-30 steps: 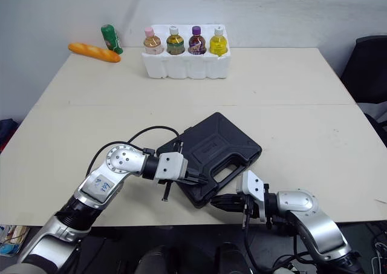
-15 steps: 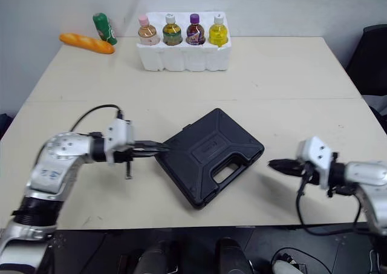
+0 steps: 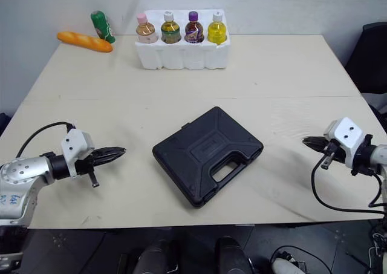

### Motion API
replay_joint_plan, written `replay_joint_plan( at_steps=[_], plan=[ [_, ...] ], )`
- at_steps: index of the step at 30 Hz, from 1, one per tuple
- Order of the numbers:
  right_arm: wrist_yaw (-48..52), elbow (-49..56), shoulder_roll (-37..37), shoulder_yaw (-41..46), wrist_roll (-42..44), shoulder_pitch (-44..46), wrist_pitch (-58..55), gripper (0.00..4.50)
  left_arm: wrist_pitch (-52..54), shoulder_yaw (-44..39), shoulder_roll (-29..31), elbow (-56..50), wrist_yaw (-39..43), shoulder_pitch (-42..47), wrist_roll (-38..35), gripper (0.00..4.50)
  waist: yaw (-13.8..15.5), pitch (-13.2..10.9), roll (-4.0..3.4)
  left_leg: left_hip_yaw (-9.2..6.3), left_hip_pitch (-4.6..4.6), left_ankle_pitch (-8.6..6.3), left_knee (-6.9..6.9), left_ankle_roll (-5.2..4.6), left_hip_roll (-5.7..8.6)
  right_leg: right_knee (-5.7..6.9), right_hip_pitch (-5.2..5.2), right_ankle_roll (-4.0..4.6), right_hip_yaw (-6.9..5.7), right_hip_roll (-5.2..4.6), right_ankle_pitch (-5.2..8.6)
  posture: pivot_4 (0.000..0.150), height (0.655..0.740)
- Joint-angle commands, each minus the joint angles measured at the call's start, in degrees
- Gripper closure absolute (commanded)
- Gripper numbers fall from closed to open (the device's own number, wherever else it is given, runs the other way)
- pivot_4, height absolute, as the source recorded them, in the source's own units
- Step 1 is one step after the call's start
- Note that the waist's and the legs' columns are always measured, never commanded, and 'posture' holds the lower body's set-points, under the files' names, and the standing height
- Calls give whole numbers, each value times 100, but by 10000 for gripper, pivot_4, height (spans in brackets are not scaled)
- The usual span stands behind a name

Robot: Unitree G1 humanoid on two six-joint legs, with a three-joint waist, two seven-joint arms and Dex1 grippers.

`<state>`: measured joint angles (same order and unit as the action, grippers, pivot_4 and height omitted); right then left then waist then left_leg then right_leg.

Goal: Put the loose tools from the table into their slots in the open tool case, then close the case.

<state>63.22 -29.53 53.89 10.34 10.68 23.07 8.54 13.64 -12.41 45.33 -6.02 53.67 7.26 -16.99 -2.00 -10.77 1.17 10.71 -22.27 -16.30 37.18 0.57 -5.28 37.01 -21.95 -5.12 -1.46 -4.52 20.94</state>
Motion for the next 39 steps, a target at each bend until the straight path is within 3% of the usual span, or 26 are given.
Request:
replay_joint_plan(
  at_steps=[1, 6, 13, 14, 16, 21, 23, 24, 31, 39],
  plan=[
    [-132, -365, -220, -117, -112, 310, 289, 44751, 146, 21, 5, -501, -112, -241, -39, 45000, -8, 0, 0, 5, 4, 2, -1, 2, -2, 3, -2, 0, 8, 2, 0, 1500, 7400],
    [-326, -1184, -1005, -596, -424, 1193, 660, 44751, 372, 437, -60, -1044, -143, -709, 34, 45000, -130, -3, 6, 54, 7, 3, -5, 4, -4, 36, -39, 1, 49, 8, 0, 1500, 7400],
    [-82, -1479, -1391, -730, -301, 1544, 457, 44751, 732, 462, -179, -1405, -376, -952, -153, 45000, -152, -5, 5, 87, 4, 4, -5, 6, -14, 48, -67, 4, 87, 17, 2, 1500, 7400],
    [24, -1443, -1400, -717, -239, 1541, 329, 38427, 840, 374, -224, -1443, -474, -981, -205, 38547, -153, -5, 5, 87, 4, 3, -3, 5, -14, 48, -65, 4, 87, 15, 1, 1500, 7400],
    [32, -1394, -1288, -768, -393, 1487, 563, 30604, 857, 223, -158, -1503, -516, -1091, -168, 31815, -150, -5, 6, 87, 5, 3, 0, 5, -15, 52, -65, 3, 89, 15, 1, 1500, 7400],
    [195, -1074, -982, -629, -339, 1212, 775, 6724, 738, -94, 19, -1477, -458, -1223, -135, 9439, -142, -5, 5, 87, 6, 3, -1, 5, -17, 54, -67, 4, 88, 15, 2, 1500, 7400],
    [275, -784, -825, -417, -118, 971, 709, 0, 747, -342, 16, -1433, -487, -1251, -230, 2263, -146, -5, 6, 87, 6, 3, -1, 6, -16, 53, -66, 4, 88, 14, 2, 1500, 7400],
    [283, -613, -723, -272, 8, 807, 681, 0, 773, -514, -5, -1385, -548, -1242, -287, 319, -145, -5, 6, 87, 6, 3, -3, 6, -16, 52, -66, 4, 89, 13, 2, 1500, 7400],
    [73, 442, -6, 845, 638, -489, -24, 0, 955, -1460, -107, -1132, -1027, -1585, -269, 319, -144, -5, 6, 84, 8, 1, -1, 4, -15, 51, -63, 5, 88, 11, 2, 1500, 7400],
    [-352, 718, 12, 1088, 625, -780, -165, 0, 1113, -1696, -115, -998, -1219, -1547, -391, 319, -225, -5, 8, 87, 14, 1, -1, 10, -19, 57, -62, 5, 90, 18, 2, 1500, 7400]
  ],
)
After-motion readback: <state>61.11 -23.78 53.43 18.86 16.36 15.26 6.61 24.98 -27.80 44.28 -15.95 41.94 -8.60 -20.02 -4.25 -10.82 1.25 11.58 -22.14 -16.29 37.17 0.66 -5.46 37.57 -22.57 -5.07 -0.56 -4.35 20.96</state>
